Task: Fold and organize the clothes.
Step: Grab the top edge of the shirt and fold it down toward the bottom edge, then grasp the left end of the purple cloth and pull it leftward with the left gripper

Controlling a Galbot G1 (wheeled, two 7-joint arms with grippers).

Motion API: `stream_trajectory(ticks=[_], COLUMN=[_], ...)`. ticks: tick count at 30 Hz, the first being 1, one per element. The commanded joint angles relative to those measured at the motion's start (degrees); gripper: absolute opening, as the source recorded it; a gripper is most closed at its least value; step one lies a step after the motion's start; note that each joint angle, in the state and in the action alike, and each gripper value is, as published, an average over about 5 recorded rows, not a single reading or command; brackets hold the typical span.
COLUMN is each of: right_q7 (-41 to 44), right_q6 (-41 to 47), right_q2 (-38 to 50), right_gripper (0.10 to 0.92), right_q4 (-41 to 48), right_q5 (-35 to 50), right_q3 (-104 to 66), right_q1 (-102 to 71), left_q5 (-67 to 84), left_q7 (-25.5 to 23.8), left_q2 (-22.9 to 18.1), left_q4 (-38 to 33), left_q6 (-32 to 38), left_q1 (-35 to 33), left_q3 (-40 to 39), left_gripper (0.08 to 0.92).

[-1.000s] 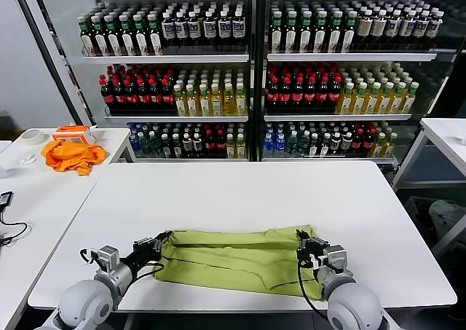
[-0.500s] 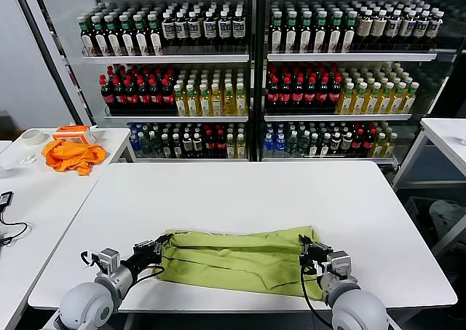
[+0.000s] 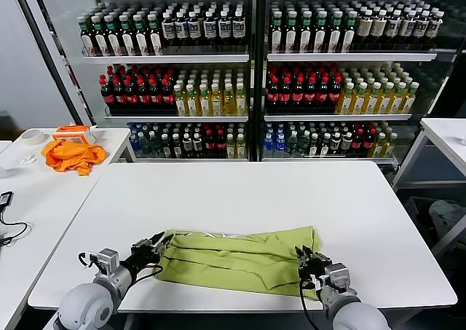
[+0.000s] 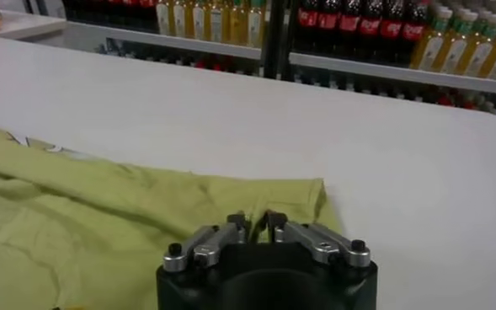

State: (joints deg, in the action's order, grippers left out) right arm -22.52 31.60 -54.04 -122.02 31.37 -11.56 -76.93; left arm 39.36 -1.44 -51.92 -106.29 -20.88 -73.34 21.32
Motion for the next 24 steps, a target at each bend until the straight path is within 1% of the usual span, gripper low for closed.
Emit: stream_trajectory(ticks=[1, 9, 11, 14, 16, 20, 22, 24], right_q7=[-0.3, -1.1, -1.2, -1.3, -1.3, -1.3, -1.4, -1.4], right_q6=[0.0, -0.7, -0.8, -0.8, -0.9, -1.1, -1.4, -1.6], right_q2=[-0.2, -0.9, -1.1, -1.5, -1.8, -2.1, -2.2, -2.3], right_gripper=[0.413, 0.638, 0.699, 0.777, 0.808, 0.822, 0.822, 0.823], right_q4=[-3.6, -8.0, -8.6, -8.8, -8.8, -8.4, -8.4, -8.4], right_q5=[-3.1, -5.8, -6.2, -7.0, -7.5, -8.3, -8.9, -9.5], right_q3=[-1.6, -4.3, -4.7, -4.9, -4.9, -4.9, -5.0, -5.0], right_q1=[-2.6, -7.4, -7.8, -8.2, -8.3, -8.4, -8.6, -9.0], left_q5=[3.4, 3.0, 2.3, 1.9, 1.9, 1.8, 1.8, 1.9], left_q7=[10.2, 16.3, 17.5, 19.1, 20.0, 20.7, 21.0, 21.2], left_q2=[-1.1, -3.5, -4.0, -4.6, -5.0, -5.5, -5.6, -5.8], left_q4=[-4.3, -4.3, -4.1, -3.9, -3.8, -2.5, -1.7, -1.5], left_q6=[-0.5, -0.5, -0.4, -0.1, 0.1, 1.1, 1.5, 1.5], left_q1=[-0.6, -2.6, -2.6, -2.5, -2.4, -1.6, -1.3, -1.4], left_q3=[0.0, -3.9, -5.0, -6.3, -6.8, -7.4, -7.5, -7.8], left_gripper=[0.415, 0.631, 0.701, 0.779, 0.809, 0.822, 0.809, 0.778])
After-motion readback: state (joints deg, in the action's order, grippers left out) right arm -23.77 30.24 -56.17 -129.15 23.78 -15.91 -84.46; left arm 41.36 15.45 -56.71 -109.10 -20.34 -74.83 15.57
